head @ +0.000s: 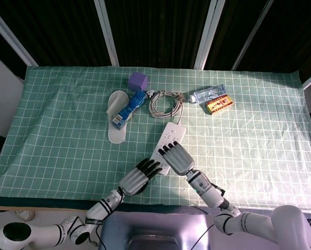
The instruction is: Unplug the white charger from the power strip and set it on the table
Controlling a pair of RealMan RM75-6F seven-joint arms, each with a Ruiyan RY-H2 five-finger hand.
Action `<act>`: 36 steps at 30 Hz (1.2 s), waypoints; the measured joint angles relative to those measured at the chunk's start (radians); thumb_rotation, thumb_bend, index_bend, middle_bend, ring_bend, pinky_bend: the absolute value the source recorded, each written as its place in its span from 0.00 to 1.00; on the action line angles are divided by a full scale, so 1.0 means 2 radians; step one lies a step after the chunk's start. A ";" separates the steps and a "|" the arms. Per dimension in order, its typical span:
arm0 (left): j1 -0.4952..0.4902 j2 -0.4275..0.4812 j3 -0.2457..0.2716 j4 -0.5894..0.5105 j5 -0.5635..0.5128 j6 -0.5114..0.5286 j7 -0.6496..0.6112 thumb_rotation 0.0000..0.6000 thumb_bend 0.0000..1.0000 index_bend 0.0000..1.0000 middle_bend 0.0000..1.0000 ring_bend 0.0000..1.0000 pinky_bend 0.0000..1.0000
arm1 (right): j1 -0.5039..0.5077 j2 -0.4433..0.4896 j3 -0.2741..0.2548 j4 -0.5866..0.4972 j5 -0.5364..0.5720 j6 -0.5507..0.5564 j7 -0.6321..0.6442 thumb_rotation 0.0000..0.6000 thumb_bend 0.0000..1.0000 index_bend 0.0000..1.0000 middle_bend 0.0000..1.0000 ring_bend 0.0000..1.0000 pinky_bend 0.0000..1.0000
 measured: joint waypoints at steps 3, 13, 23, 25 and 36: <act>0.000 0.000 0.000 -0.002 0.000 0.001 0.002 1.00 0.72 0.00 0.07 0.00 0.06 | -0.001 0.003 0.002 -0.003 -0.002 0.006 0.015 1.00 0.41 0.86 0.61 0.57 0.66; -0.001 0.007 -0.004 -0.016 0.002 0.009 0.005 1.00 0.72 0.00 0.07 0.00 0.06 | -0.014 0.061 0.007 -0.054 -0.018 0.042 0.039 1.00 0.41 0.86 0.61 0.57 0.66; -0.001 0.027 -0.011 -0.040 0.005 0.023 0.001 1.00 0.72 0.00 0.07 0.00 0.07 | -0.048 0.174 -0.023 -0.104 -0.033 0.056 -0.001 1.00 0.41 0.84 0.61 0.57 0.66; -0.001 0.030 -0.012 -0.043 0.004 0.024 0.001 1.00 0.73 0.00 0.07 0.00 0.07 | -0.056 0.197 -0.032 -0.110 -0.030 0.048 -0.033 1.00 0.41 0.83 0.61 0.57 0.66; 0.003 0.047 -0.012 -0.062 0.014 0.047 0.004 0.98 0.65 0.00 0.07 0.00 0.07 | -0.088 0.231 -0.067 -0.119 0.055 -0.032 -0.226 1.00 0.39 0.34 0.34 0.29 0.41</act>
